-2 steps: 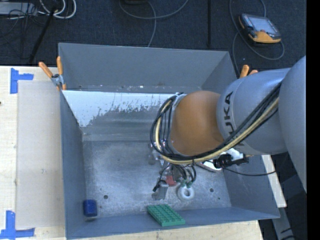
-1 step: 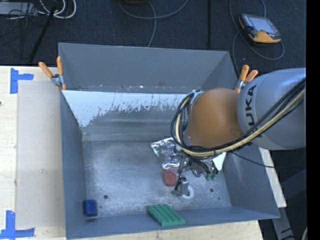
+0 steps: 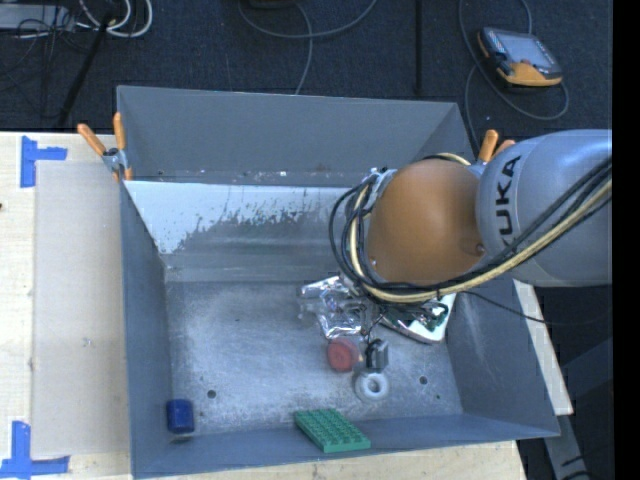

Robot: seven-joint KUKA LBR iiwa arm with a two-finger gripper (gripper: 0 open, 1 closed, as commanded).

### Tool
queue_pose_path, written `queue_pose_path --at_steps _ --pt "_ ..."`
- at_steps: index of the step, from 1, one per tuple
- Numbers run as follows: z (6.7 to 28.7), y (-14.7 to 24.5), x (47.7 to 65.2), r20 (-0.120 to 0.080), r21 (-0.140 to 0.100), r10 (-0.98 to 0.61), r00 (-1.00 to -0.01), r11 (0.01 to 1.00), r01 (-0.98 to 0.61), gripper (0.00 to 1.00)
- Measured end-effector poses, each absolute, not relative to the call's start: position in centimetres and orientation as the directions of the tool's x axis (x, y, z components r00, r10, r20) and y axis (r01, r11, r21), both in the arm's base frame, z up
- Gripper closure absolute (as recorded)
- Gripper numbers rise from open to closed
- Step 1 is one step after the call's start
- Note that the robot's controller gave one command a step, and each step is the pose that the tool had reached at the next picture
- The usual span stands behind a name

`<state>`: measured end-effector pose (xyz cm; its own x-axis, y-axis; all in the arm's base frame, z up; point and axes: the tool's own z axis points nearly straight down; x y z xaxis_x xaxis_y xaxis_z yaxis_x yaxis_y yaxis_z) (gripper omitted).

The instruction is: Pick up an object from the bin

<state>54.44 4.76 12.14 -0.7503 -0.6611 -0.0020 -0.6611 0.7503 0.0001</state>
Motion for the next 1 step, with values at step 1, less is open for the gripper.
queue_pose_path --at_steps 1 --pt "9.53 4.49 54.78 0.001 0.003 -0.847 -0.531 0.531 -0.847 0.00"
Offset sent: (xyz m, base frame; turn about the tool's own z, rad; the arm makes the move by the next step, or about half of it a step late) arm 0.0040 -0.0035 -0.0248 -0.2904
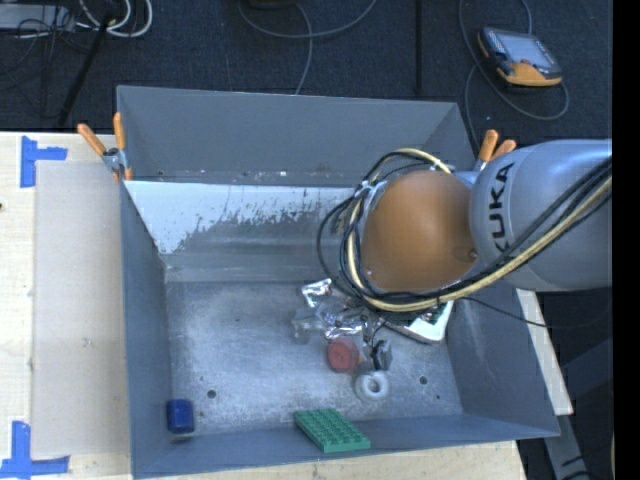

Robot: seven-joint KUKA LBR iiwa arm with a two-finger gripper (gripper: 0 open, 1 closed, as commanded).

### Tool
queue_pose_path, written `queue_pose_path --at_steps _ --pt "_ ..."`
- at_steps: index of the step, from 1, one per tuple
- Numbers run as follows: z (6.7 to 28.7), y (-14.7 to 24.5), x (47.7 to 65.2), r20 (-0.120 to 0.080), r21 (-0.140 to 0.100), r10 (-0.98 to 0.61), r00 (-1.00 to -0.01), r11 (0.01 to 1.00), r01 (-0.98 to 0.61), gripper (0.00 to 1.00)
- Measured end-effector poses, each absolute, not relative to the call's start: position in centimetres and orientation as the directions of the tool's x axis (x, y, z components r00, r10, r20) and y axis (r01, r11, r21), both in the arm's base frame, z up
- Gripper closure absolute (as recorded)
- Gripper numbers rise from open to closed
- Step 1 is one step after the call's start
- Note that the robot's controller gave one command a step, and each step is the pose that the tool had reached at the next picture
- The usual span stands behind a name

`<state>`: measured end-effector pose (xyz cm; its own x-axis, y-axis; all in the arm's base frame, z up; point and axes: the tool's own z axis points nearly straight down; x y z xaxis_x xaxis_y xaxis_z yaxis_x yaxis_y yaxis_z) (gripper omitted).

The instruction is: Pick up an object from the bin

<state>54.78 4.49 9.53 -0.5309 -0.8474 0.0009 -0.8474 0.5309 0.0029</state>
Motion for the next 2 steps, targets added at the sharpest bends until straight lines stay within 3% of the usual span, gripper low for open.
queue_pose_path --at_steps 1,2 --pt "9.6 4.5 54.8 0.000 0.003 -0.845 -0.534 0.534 -0.845 1.00" --pt "22.1 4.9 54.2 -0.005 -0.006 -0.885 -0.465 0.465 -0.885 1.00"
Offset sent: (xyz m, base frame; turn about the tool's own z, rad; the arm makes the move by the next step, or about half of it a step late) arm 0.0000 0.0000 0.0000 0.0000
